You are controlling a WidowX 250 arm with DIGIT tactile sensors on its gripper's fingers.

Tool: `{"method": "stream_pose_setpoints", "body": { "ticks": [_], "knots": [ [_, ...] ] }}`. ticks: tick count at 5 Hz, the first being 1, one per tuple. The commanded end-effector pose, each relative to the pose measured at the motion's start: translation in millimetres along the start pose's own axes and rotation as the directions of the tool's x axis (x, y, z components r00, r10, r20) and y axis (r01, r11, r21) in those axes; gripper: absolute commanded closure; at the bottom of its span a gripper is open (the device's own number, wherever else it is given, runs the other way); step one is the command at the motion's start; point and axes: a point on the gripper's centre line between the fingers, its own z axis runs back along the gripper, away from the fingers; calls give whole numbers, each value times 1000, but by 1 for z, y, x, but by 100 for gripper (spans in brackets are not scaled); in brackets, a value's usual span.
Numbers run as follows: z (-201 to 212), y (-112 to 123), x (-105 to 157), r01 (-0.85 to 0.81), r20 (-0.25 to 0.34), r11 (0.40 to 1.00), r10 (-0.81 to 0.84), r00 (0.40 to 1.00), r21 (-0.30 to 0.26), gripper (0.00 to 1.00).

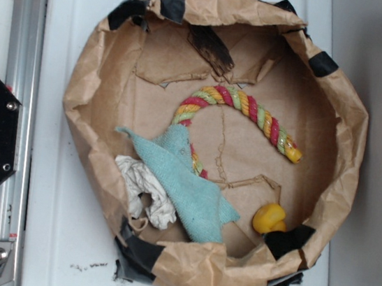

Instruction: Grab the multicolored rope.

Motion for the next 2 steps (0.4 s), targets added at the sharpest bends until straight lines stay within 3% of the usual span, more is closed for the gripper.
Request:
{"method": "stream_pose_setpoints", "body": {
  "ticks": [1, 2],
  "knots": [
    [0, 0, 0, 0, 0, 1000, 0, 1000, 0, 0],
    [-40, 21, 47, 74, 20, 994, -76, 997, 81, 0]
  ]
}}
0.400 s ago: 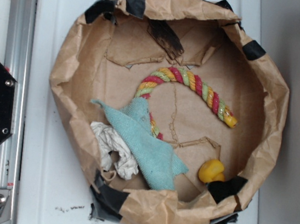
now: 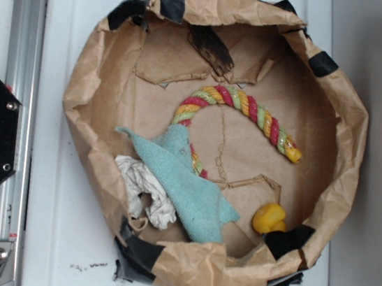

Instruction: Grab the multicolored rope.

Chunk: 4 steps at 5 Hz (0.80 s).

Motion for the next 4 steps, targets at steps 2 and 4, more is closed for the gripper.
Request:
{"method": "stream_pose_setpoints", "body": {
  "ticks": [2, 4],
  "knots": [
    [-118, 46, 140, 203, 0, 967, -206, 979, 153, 0],
    [-184, 31, 185, 435, -23, 893, -436, 900, 112, 0]
  ]
}}
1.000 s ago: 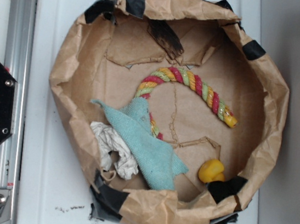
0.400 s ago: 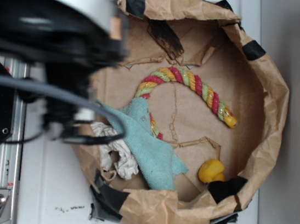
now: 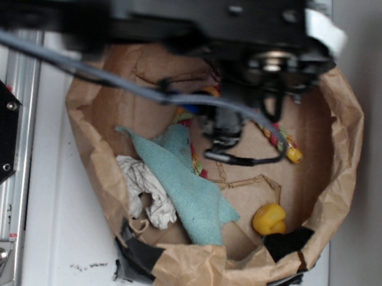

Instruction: Grab the multicolored rope.

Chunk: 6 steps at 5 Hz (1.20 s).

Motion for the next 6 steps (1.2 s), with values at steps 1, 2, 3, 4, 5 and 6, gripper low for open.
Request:
{"method": "stream_pose_setpoints", "body": {
  "ticks": [1, 2, 3, 4, 5, 6],
  "knots": [
    [-20, -17, 35, 137, 79, 990, -139, 987, 35, 0],
    [-32, -34, 38, 201, 87, 979, -203, 975, 23, 0],
    [-45, -48, 41, 246, 116, 969, -245, 963, 6, 0],
    [-58, -41, 51, 264, 125, 964, -264, 956, 13, 0],
    [-70, -47, 51, 302, 145, 951, -291, 946, -65, 100],
    [-67, -62, 36, 332, 134, 942, -322, 937, -60, 100]
  ]
}}
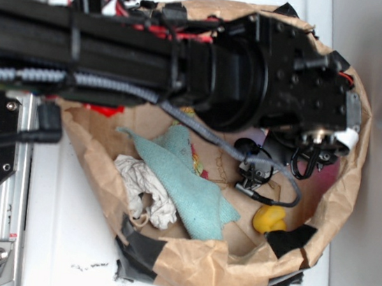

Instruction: Grab the multicolored rope.

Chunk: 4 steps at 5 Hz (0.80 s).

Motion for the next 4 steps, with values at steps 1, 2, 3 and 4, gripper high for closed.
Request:
{"method": "stream_pose_setpoints", "body": {
  "ticks": [1, 2, 3, 4],
  "knots": [
    [21, -30, -5, 59, 22, 998, -60, 998, 37, 100],
    [73, -28, -18, -100, 61, 994, 97, 993, 46, 100],
    [125, -31, -22, -167, 48, 986, 167, 985, -14, 100],
    [158, -42, -18, -201, -18, 980, 201, 979, 12, 100]
  ]
}}
